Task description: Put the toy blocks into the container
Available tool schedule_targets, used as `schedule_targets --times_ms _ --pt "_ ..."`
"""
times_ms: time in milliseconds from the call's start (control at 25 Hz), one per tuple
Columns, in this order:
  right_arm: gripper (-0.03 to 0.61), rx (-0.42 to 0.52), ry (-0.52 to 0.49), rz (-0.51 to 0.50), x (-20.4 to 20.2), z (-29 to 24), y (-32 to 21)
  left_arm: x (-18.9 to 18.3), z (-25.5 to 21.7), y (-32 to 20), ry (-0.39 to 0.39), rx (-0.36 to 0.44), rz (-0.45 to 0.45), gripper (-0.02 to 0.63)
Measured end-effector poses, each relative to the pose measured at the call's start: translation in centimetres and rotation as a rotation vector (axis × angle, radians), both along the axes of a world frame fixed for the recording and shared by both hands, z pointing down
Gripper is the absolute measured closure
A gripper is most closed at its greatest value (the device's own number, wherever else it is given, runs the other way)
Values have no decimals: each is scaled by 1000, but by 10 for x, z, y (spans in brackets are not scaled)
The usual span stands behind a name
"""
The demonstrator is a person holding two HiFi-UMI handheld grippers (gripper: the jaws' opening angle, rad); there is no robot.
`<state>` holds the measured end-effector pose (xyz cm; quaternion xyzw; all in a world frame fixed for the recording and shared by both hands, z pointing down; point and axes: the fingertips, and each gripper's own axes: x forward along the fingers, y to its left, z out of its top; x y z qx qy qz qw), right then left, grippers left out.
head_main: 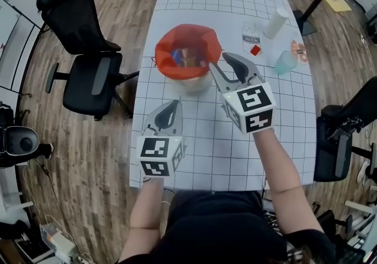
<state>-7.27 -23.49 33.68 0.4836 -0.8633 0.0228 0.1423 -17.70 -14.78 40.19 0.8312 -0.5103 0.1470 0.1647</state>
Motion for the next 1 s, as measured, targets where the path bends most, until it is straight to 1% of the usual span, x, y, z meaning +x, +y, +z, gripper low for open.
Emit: schedule_targets --times_ms 160,400,600,800,1000 --pt "414 -13 14 37 28 1 1 35 1 -3 0 -5 76 588" --pt "410 -8 53 119 82 -5 -3 93 9 -8 2 -21 191 587" --pt "400 1 82 181 124 -13 -12 136 2 -17 6 -1 273 586" --pt "399 5 71 227 155 -18 -29 172 -12 -38 15 48 304 588" --pt "399 -37 19 266 172 0 -50 193 -14 -60 36 60 294 587"
